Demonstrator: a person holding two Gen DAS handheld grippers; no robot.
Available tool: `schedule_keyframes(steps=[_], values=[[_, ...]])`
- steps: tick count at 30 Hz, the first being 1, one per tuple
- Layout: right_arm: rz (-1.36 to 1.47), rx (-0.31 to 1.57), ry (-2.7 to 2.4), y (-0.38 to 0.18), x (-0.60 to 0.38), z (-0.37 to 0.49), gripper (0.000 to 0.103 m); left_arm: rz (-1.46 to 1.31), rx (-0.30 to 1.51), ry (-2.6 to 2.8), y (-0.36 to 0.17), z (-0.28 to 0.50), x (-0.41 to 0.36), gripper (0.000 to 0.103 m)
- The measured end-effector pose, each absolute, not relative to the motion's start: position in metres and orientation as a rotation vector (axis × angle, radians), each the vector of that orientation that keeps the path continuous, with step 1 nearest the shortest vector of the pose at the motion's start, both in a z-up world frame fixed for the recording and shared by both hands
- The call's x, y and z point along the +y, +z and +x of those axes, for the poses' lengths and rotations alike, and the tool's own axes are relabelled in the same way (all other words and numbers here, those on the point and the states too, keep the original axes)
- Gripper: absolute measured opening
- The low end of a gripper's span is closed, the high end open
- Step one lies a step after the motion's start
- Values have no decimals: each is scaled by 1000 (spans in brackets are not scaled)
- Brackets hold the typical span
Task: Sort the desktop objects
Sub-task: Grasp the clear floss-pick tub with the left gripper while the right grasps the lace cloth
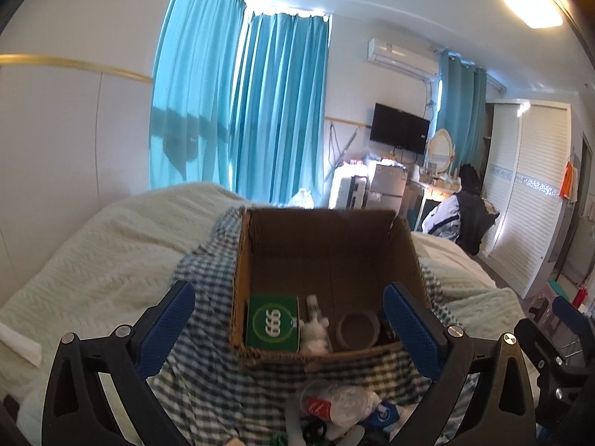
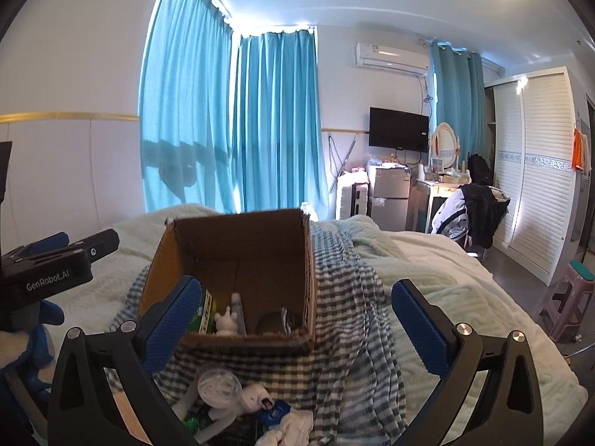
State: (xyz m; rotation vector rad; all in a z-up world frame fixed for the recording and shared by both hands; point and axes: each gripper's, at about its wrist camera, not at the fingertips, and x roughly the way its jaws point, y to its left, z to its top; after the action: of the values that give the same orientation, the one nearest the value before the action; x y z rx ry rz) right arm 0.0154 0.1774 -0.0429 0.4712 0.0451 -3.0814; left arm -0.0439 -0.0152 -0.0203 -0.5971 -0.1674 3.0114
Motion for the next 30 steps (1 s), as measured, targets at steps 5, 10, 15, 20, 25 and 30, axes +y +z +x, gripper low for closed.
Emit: schedule_keyframes(steps=[5,10,15,20,25,30], values=[[589,50,-3044,-74,179,12,102,-682,-143,2999,-50,-44,-1,103],[713,21,-3023,-107,187,10,101,-773,-58,2947,-79,-46,27,103],[863,-6,-3004,-136,199,5,91,-836,18,2926,-100,-55,48,103],[974,-61,-2957,-156,209,-3,85,-917,54,2919,-122,-65,61,103],[1078,-78,-2911,-178,212,-8,85,-1005,74,2901,-143,-75,73,103],[1142,-73,-2859,-191,208,-15,85,-1085,77,2885,-161,-88,81,103]])
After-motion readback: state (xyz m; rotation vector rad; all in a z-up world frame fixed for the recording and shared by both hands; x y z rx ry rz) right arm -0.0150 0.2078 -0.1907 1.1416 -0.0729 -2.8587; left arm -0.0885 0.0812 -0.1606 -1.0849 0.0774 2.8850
